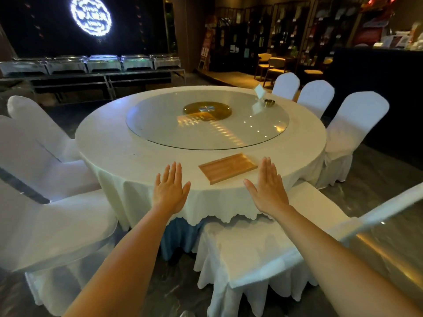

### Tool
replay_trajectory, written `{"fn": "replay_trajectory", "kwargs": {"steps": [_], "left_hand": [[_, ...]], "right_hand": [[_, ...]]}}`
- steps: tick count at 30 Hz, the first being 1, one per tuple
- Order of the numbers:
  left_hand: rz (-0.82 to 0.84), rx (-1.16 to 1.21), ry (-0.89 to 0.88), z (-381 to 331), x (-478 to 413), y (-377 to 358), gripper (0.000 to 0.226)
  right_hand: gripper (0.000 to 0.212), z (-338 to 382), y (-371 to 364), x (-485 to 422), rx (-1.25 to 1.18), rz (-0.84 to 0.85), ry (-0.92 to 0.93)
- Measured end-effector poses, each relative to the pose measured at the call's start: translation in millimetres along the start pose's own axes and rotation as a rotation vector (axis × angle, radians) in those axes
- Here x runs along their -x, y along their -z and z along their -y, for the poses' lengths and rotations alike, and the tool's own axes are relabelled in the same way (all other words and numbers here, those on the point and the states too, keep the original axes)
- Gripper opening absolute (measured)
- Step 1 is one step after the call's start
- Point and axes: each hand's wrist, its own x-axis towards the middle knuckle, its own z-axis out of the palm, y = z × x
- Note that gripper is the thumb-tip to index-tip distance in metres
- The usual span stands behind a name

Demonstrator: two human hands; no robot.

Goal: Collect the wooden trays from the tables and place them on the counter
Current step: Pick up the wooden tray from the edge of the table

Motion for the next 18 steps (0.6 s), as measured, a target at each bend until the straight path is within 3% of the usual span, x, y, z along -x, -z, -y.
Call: {"fn": "replay_trajectory", "kwargs": {"steps": [9,18], "left_hand": [[0.166,0.078,-0.026,9.9,-160.8,-71.6,0.061],[0.395,0.182,0.089,1.1,-247.8,-129.8,0.057]], "right_hand": [[0.077,-8.8,-42.6,-147.1,-0.016,0.036,-0.205],[0.079,-36.8,-89.2,-238.1,-0.085,0.124,-0.362]]}}
